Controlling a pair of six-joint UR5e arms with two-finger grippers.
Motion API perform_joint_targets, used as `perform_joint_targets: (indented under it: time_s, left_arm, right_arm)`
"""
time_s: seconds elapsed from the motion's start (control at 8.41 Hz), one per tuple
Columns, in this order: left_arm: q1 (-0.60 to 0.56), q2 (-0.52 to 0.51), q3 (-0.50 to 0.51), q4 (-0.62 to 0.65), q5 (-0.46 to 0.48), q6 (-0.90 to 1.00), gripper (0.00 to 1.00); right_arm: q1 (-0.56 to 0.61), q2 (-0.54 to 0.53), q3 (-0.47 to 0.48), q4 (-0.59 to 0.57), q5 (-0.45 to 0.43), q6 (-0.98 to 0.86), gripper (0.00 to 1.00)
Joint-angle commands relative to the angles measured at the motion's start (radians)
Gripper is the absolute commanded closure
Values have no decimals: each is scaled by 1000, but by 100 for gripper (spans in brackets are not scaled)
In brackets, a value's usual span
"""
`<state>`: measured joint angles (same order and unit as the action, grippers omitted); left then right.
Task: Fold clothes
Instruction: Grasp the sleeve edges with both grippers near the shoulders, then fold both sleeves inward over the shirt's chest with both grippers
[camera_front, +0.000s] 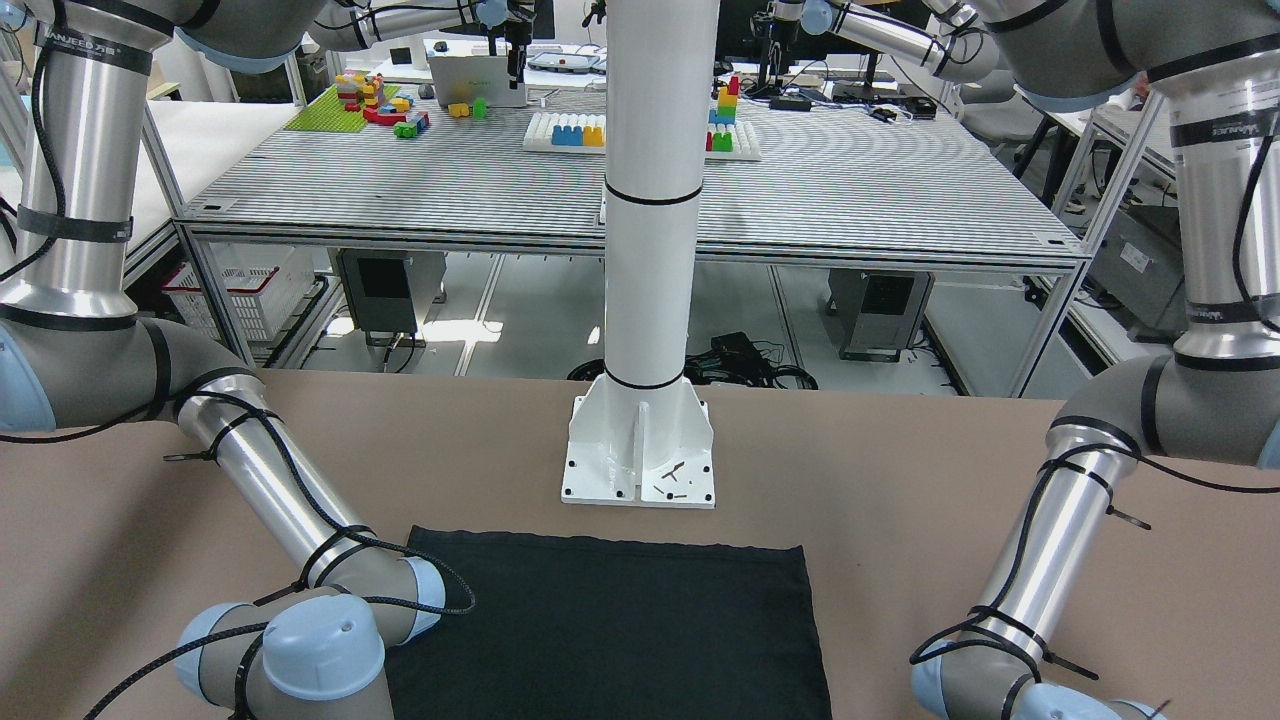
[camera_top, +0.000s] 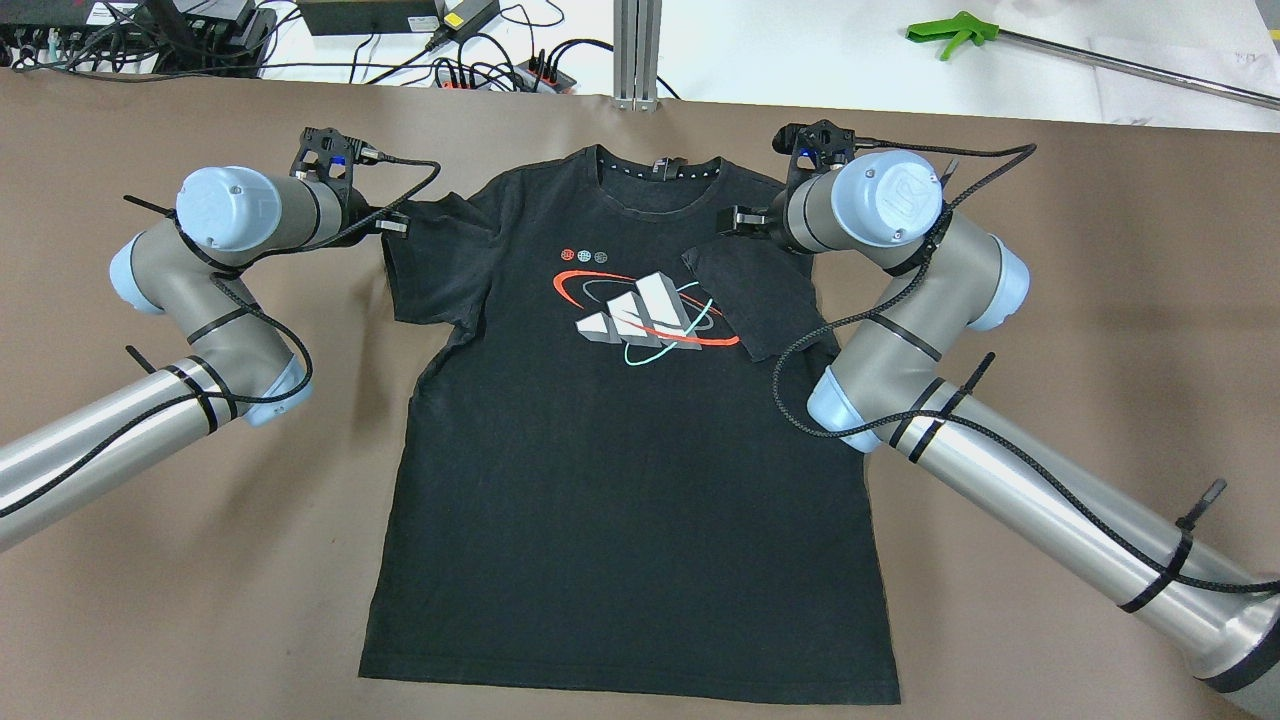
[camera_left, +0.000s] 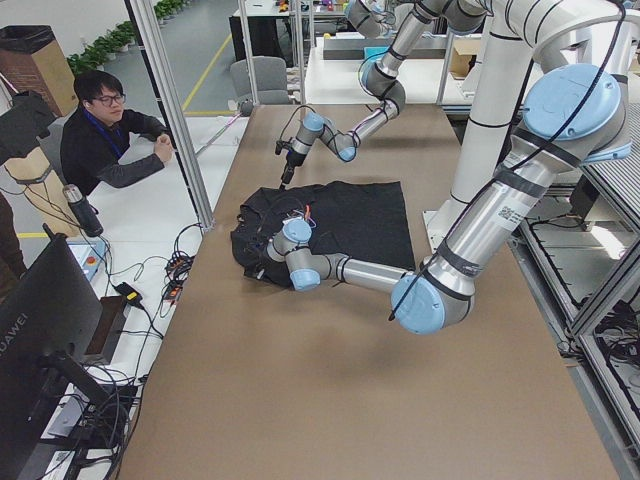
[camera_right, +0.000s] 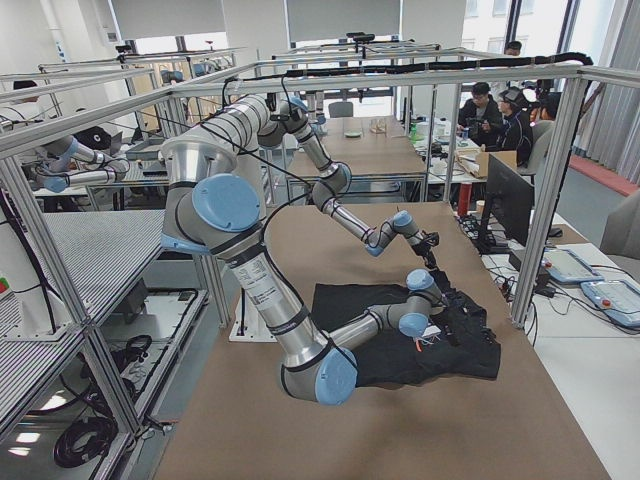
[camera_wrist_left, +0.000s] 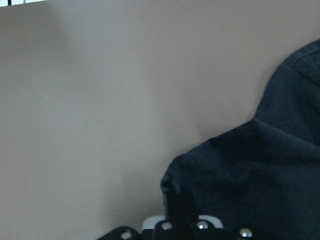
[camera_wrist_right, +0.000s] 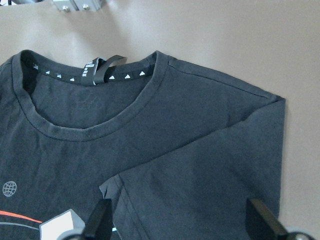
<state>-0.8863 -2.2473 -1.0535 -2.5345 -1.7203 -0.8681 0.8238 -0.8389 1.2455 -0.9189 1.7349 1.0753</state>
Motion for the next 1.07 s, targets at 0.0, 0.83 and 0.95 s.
perform_joint_targets:
  time_s: [0.0, 0.83, 0.95]
  left_arm:
    - [9, 11, -231, 255, 4, -104, 100]
    - [190, -270, -35, 441, 206, -338, 100]
    - [181, -309, 54, 412, 235, -336, 100]
  right_arm:
    - [0, 0, 0, 0, 0, 0, 6]
    - [0, -16, -1, 0, -6, -11, 6]
    - [0, -16, -3, -2, -24, -11, 6]
